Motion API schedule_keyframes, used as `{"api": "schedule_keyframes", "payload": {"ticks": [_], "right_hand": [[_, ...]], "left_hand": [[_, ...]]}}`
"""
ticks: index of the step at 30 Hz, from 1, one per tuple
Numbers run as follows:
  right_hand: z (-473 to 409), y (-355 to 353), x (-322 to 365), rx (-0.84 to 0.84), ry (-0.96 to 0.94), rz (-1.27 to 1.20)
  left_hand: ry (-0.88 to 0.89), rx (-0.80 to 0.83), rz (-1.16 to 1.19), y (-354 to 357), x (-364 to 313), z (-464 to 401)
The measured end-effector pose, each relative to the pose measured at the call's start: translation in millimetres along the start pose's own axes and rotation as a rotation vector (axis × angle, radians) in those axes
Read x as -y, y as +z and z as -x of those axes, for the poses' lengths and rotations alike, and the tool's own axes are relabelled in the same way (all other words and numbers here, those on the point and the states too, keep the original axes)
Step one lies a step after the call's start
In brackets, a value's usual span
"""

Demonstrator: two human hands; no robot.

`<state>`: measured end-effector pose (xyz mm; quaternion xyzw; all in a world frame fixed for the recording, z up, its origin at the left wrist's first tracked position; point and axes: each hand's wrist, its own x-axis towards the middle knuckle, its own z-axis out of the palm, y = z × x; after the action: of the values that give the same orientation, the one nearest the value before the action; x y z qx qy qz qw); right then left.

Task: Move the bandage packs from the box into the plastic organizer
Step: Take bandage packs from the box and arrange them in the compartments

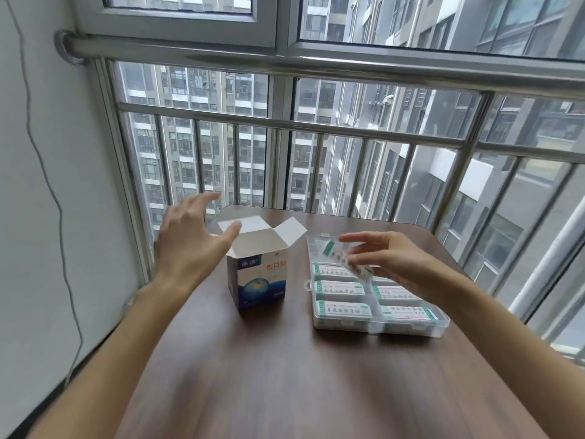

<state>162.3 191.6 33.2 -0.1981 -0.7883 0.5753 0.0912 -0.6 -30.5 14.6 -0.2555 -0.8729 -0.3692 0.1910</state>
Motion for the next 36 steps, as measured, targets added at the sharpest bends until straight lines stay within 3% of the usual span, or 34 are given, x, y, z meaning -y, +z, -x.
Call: {"api": "schedule_keyframes", "payload": {"ticks": [2, 7, 12, 18, 27, 36], "right_hand": [[0.9, -1.6, -8.6, -0.021, -0.033, 0.198], [-8.5, -0.2, -18.8, -0.111, -0.139, 0.291], [-20.8, 2.2, -23.4, -0.103, -0.187, 0.183], [-33.6, -1.7, -47.6, -0.204, -0.253, 0.374], [-29.3, -8.0, -61.5, -0.149, -0.231, 0.608], [-29.5, -10.2, -48.1, -0.182, -0.187, 0.584]], "left_hand": [[0.165, -0.106, 0.108, 1.6, -22.6, 11.9], [0.233, 0.286, 0.179, 35.6, -61.6, 27.9], [0.255, 0.499, 0.061, 80.1, -67.9, 22.5], [0.197, 0.545, 0.016, 99.9, -67.2, 19.8], [0.197, 0.615, -0.057, 97.9, -62.0, 21.1], [0.187, 0.537, -0.024, 77.1, -68.0, 28.8]]}}
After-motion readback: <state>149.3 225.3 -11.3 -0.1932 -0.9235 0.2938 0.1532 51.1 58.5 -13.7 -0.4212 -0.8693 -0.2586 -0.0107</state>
